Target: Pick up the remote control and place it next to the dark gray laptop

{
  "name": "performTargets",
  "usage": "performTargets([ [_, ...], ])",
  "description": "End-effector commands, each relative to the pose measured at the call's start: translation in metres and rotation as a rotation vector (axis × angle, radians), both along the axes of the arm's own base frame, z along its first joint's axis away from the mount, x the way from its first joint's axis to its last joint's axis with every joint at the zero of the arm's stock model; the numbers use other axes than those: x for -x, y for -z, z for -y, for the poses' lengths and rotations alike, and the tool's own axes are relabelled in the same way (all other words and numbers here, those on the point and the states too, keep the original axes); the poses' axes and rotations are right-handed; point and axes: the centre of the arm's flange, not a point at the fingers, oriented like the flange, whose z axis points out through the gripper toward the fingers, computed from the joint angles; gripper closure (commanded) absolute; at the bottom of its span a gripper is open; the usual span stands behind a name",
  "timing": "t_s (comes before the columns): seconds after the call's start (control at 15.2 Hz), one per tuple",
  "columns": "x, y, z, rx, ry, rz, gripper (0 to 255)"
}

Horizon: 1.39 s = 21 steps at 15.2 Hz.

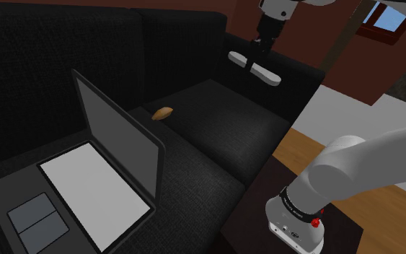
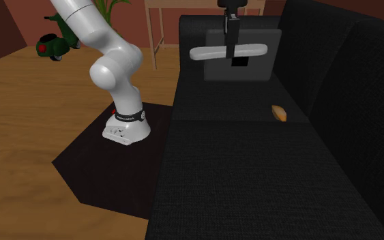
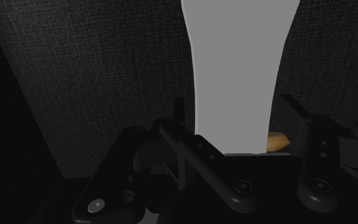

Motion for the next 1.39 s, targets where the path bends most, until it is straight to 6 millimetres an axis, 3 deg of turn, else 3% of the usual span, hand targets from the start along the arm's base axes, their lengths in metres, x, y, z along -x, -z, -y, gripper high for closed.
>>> performTargets([
  [0.0,0.0,-0.011,0.0,0.0,0.0,0.0,255],
  [0.4,0.0,-0.042,0.0,0.0,0.0,0.0,255],
  [1.32,-0.006,-0.044,-0.185,0.0,0.0,0.0,255],
])
